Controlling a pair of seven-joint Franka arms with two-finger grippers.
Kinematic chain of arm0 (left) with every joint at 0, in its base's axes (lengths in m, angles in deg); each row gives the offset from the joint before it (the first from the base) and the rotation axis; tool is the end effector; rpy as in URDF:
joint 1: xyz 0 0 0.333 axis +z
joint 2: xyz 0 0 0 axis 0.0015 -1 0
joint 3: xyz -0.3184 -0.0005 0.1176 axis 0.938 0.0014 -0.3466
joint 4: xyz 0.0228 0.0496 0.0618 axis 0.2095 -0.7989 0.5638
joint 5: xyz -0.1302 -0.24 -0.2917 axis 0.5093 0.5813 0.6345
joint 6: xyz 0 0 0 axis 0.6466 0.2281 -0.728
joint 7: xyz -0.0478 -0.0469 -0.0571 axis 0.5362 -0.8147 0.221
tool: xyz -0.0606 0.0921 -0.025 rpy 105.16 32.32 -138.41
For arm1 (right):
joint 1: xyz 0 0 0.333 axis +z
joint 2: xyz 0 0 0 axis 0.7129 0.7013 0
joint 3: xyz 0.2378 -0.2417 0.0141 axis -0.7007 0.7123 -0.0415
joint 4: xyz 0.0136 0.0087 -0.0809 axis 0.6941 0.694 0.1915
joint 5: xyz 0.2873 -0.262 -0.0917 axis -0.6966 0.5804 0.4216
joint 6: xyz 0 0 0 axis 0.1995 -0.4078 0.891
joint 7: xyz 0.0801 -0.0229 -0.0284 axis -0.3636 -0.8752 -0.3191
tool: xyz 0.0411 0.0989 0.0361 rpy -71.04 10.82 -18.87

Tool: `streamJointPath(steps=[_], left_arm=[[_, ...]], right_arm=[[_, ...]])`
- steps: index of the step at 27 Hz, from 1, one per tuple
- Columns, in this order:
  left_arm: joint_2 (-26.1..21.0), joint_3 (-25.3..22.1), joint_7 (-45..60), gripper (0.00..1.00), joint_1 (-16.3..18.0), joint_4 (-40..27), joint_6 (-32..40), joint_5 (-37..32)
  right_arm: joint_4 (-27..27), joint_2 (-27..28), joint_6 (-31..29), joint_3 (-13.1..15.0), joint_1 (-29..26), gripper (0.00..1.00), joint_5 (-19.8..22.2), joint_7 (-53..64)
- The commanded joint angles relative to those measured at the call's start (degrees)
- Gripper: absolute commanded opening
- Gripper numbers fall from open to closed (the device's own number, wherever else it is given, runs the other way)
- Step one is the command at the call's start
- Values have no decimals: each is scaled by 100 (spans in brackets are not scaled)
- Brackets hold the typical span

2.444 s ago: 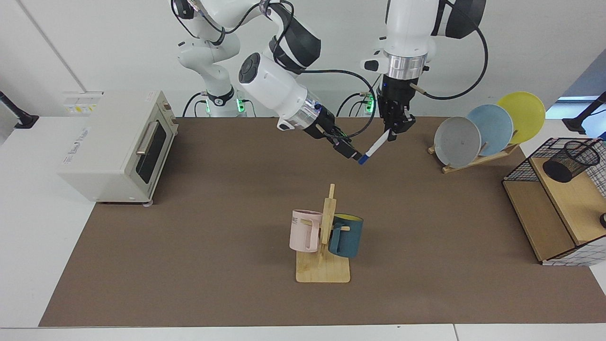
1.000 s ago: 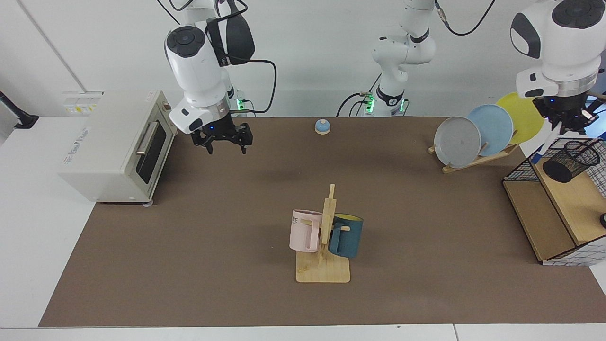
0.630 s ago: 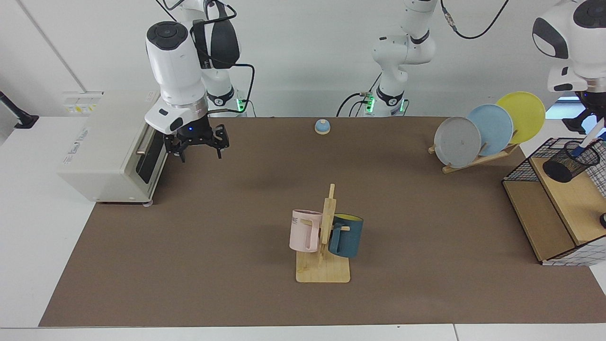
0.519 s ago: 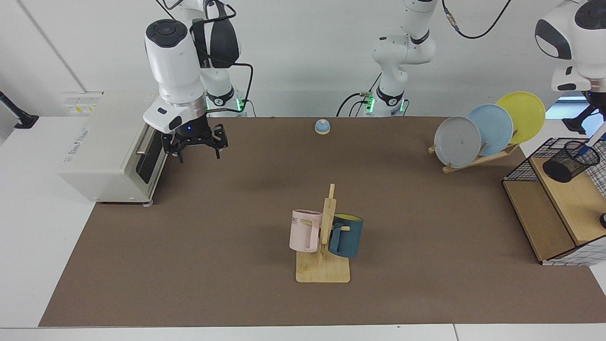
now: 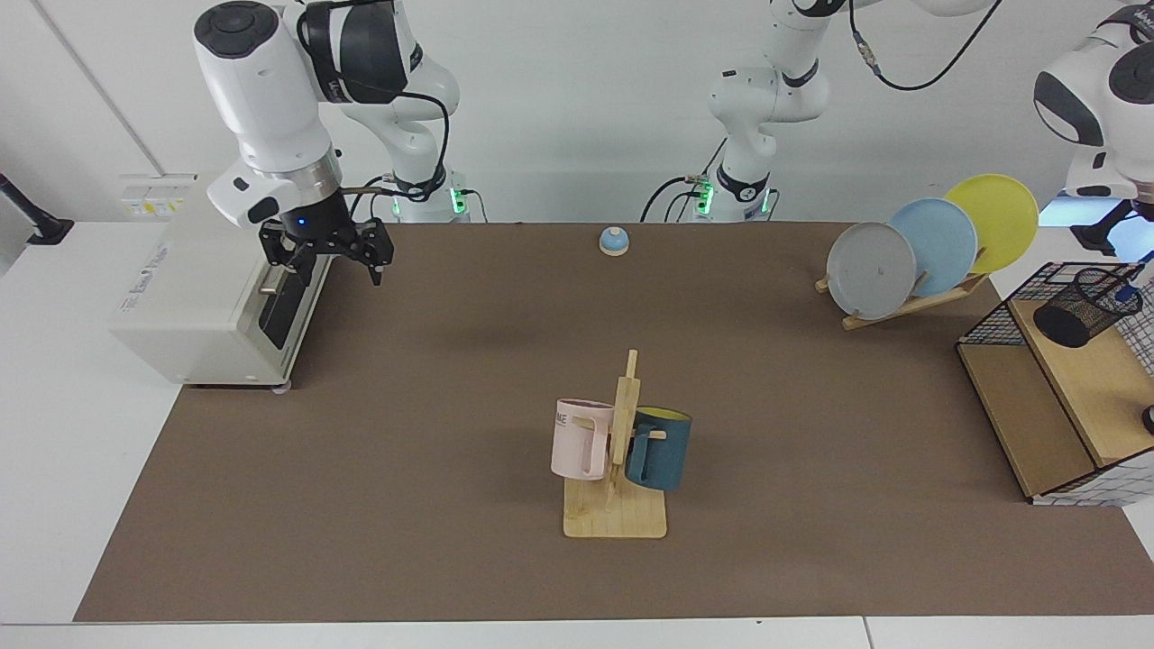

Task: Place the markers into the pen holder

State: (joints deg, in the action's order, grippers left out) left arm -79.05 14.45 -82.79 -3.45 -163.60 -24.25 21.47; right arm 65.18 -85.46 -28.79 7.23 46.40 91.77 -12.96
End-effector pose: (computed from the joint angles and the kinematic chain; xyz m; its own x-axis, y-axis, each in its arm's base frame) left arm 0.6003 0.2382 0.6206 0.1288 -0.6992 -0.7032 -0.9910 -0.0652 -0.1167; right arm 0.5799 0.0416 0.6039 0.9998 0.0108 0.0159 0.0099 -0.9985 0.0532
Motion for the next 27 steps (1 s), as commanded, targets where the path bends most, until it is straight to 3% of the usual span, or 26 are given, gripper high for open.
streamJointPath(steps=[1, 4, 5, 6, 7, 20, 27], left_arm=[[-113, -18, -111, 0, 12, 132, -13, -95], [-157, -10, -102, 0, 3, 97, 31, -95], [-157, -18, -102, 23, 3, 88, 13, -104], [-157, -18, -111, 72, 3, 79, -13, -113], [-157, -18, -111, 100, 12, 71, -13, -113], [-157, 130, 257, 100, -173, 114, 443, -69], [-139, 394, 1005, 100, -182, 62, 672, 1265]], right_arm=[[47, -181, 246, -84, -251, 100, -133, -186], [64, -190, 255, -76, -225, 100, -115, -194], [64, -190, 246, -76, -234, 100, -115, -177], [64, -190, 255, -76, -251, 100, -115, -151], [73, -190, 255, -76, -251, 100, -115, -142], [73, -190, 132, -85, -295, 100, -142, -133], [73, -190, 132, -85, -304, 100, -142, -142]])
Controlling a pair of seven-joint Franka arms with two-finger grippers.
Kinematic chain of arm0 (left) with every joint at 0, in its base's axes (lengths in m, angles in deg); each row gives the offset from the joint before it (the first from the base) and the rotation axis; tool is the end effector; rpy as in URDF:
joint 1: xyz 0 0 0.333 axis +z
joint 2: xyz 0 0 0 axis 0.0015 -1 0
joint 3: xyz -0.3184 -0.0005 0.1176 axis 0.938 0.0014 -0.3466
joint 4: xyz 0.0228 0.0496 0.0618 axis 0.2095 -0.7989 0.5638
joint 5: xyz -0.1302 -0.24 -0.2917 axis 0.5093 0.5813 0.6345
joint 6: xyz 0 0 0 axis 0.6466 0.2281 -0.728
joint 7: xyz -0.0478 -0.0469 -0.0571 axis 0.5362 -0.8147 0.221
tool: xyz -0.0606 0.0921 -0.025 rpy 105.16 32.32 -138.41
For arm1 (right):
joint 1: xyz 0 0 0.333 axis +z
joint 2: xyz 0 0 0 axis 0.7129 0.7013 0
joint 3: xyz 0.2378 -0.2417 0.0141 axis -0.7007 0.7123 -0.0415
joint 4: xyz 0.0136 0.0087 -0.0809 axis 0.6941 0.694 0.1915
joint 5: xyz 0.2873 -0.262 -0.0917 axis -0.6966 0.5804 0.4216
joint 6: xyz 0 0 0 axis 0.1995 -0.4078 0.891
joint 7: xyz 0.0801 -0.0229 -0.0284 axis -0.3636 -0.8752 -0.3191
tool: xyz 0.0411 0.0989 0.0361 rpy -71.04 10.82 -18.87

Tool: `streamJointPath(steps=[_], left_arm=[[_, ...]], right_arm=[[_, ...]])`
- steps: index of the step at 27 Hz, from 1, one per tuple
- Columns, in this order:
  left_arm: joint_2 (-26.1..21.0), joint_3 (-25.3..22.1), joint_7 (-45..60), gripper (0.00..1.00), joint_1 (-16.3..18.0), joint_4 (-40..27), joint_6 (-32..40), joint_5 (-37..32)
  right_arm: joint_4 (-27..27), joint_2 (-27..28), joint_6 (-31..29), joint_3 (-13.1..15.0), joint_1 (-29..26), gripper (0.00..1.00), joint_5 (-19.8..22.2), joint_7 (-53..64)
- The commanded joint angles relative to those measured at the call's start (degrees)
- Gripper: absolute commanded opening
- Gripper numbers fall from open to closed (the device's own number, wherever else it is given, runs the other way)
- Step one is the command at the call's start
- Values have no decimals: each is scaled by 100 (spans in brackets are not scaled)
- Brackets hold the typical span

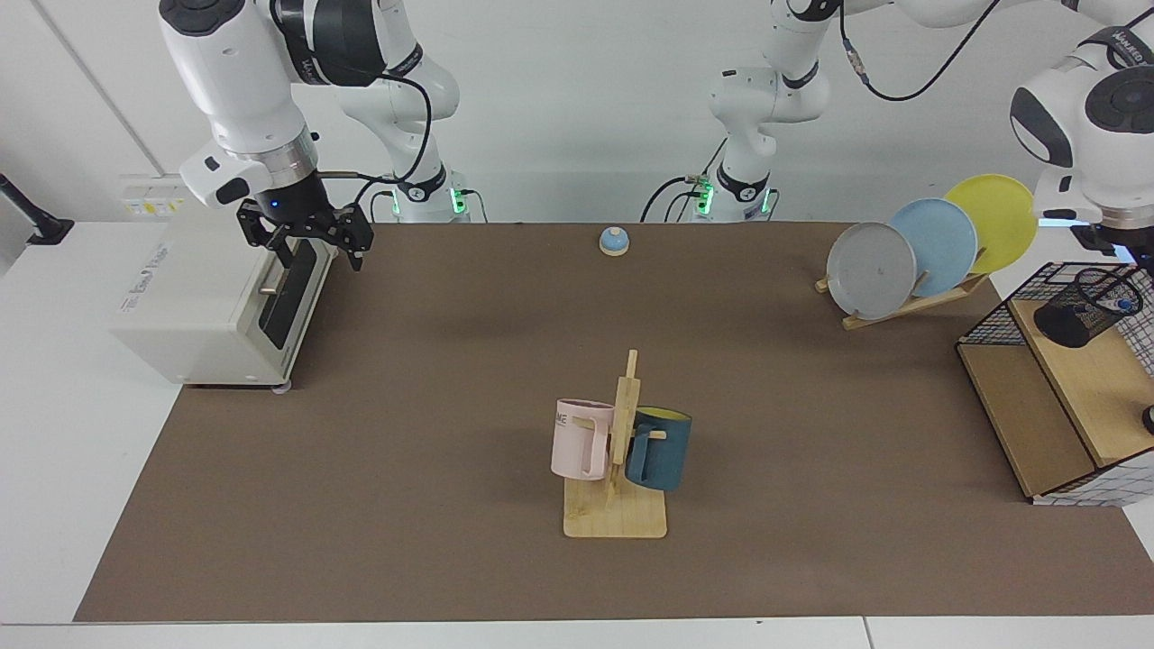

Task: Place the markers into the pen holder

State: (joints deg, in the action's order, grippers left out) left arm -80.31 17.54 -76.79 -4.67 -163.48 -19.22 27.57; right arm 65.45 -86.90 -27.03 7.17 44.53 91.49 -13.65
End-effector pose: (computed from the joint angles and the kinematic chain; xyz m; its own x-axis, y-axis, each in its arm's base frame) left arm 0.6141 0.1932 0.5939 0.1950 -0.7668 -0.6116 -0.9808 -0.1546 -0.1190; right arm 0.5702 0.0236 0.6133 0.9994 -0.0349 0.0060 -0.0351 -0.9981 0.0508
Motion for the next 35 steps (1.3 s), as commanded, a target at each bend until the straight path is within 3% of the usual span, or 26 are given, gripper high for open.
streamJointPath(steps=[1, 8, 14, 19, 22, 27, 35], left_arm=[[-13, 112, 519, 100, -60, 40, 188, 840], [39, 314, 1248, 100, -103, -170, 73, 1624], [355, 595, 2978, 100, -226, -776, 39, 2117], [356, 1035, 4428, 100, -262, -873, 56, 2195], [338, 1211, 5202, 100, -262, -979, 91, 2599], [364, 1421, 6292, 100, -332, -892, 442, 2899], [470, 1563, 6883, 100, -315, -557, 759, 2916]], right_arm=[[47, -46, -44, -78, -117, 100, -114, -73], [47, -46, -44, -78, -117, 100, -114, -73], [47, -46, -35, -78, -108, 100, -114, -73], [47, -37, -44, -78, -82, 100, -114, -82], [47, -37, -44, -78, -47, 100, -114, -73], [47, -37, -44, -60, 58, 100, -114, -90], [47, -37, -35, 10, 94, 100, -105, -108]])
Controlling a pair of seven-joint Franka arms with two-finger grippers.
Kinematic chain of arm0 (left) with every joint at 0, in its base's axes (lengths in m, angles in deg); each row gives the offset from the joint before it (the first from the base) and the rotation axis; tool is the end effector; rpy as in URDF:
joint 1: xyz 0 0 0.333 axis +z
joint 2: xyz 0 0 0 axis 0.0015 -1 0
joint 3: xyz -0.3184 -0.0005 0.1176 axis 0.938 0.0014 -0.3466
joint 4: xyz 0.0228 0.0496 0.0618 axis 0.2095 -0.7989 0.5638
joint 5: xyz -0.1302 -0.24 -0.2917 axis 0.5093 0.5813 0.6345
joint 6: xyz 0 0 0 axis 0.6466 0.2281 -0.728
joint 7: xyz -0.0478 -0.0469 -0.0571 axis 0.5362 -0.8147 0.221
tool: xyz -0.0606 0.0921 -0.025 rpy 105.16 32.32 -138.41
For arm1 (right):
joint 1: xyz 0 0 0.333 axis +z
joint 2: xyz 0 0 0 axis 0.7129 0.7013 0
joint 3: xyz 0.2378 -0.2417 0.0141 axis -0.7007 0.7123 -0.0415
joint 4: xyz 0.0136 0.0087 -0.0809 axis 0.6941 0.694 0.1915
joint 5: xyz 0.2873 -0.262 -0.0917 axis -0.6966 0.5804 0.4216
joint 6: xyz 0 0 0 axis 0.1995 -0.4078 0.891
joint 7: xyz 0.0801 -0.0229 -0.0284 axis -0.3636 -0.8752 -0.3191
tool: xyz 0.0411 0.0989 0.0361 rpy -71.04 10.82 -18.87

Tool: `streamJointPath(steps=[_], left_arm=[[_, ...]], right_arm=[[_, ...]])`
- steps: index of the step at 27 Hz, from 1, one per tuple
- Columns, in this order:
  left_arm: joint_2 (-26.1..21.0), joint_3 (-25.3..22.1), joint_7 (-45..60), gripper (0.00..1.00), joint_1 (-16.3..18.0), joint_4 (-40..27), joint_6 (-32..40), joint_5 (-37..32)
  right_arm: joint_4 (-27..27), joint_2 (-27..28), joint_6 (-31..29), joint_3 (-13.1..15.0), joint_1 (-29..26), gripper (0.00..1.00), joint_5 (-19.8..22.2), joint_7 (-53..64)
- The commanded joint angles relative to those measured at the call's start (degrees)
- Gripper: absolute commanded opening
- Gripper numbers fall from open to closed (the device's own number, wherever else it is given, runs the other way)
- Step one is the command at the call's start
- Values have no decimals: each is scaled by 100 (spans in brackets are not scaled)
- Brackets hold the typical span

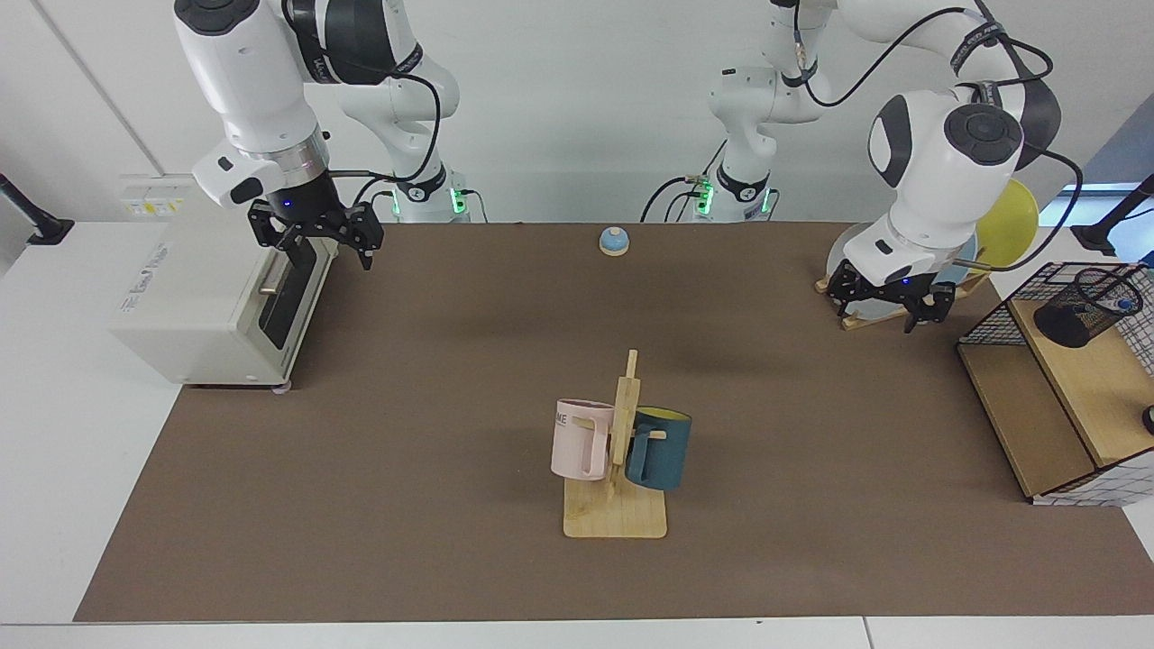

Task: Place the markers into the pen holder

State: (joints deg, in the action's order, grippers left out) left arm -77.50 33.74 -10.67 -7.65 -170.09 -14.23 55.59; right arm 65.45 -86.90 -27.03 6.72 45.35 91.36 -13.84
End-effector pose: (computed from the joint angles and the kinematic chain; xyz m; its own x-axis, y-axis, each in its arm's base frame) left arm 0.6100 -0.0365 0.5363 0.9053 -0.4174 -0.0783 -0.4240 -0.8989 -0.1102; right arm 0.5695 0.0364 0.6133 0.9999 -0.0162 0.0060 -0.0165 -0.9987 0.0484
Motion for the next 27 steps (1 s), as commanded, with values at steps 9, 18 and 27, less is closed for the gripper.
streamJointPath(steps=[9, 18, 27], left_arm=[[610, -67, 841, 100, -17, 350, 813, 131], [840, -137, 1238, 100, 36, 174, 814, 720], [769, -145, 1229, 100, 150, 174, 594, 825]], right_arm=[[47, -37, -35, 318, 301, 100, -75, -90], [47, -37, -35, 908, 706, 100, -92, -90], [47, -37, -44, 908, 557, 100, -101, -90]])
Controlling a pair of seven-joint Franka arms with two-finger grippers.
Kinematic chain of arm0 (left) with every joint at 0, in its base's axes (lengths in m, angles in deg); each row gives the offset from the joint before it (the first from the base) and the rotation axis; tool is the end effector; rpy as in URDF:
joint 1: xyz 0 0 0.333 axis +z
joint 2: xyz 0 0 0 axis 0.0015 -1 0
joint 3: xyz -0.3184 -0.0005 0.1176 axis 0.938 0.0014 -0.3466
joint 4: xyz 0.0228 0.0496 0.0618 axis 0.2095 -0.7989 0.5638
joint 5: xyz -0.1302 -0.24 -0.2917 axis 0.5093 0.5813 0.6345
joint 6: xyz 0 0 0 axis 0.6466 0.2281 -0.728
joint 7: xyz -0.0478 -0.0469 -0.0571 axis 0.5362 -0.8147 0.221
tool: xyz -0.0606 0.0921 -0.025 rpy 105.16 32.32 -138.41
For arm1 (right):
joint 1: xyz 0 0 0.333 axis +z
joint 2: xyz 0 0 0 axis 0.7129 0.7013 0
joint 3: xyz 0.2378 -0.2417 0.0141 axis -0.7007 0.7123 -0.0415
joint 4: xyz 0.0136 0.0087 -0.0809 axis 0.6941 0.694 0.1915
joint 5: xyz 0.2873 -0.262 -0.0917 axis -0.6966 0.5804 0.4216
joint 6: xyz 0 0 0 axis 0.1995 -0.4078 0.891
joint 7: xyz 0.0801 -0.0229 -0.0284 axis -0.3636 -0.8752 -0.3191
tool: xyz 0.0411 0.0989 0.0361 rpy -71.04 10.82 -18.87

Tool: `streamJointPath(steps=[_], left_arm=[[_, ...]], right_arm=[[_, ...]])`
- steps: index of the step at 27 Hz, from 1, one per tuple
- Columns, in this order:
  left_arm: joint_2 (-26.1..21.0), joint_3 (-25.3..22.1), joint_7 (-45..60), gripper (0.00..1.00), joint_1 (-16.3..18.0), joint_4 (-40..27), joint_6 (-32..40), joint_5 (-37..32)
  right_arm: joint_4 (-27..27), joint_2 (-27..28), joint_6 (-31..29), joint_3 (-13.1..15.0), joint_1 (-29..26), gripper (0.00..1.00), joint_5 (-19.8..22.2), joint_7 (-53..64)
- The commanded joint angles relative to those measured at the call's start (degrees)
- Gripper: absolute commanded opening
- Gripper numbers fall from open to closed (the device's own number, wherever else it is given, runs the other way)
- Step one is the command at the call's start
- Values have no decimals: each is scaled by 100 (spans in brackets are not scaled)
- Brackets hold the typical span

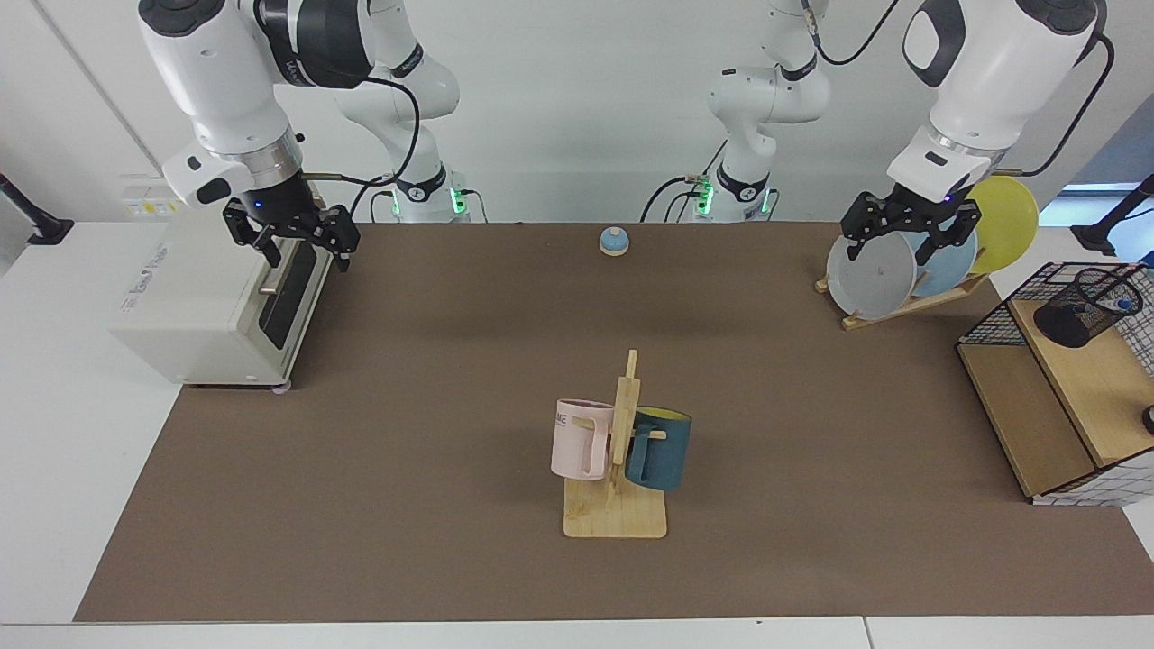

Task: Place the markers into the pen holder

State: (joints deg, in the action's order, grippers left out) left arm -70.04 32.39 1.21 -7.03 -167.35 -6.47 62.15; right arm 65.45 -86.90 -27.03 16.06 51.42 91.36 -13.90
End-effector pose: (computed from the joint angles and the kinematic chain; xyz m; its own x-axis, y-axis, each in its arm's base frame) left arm 0.5669 -0.0226 0.6237 0.9857 -0.1683 0.0046 -0.1682 -0.9857 -0.0124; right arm 0.5707 0.0044 0.6133 0.9972 -0.0742 0.0062 -0.0744 -0.9959 0.0505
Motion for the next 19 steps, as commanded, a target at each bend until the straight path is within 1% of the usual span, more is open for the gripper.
streamJointPath(steps=[1, 7, 11, 18, 19], left_arm=[[14, -10, 41, 100, 97, -100, -208, 187], [-30, -19, -47, 100, 176, -91, -323, 214], [-39, 7, -65, 100, 290, -82, -306, 214], [-21, 34, -65, 100, 264, -82, -297, 214], [-21, 43, -73, 100, 255, -82, -297, 214]], right_arm=[[47, -37, -35, -36, -42, 100, -101, -74], [47, -37, -44, -27, -42, 100, -101, -74], [47, -37, -44, -36, -42, 100, -101, -74], [47, -37, -44, -27, -42, 100, -101, -65], [55, -46, 43, -44, -51, 100, -118, -48]])
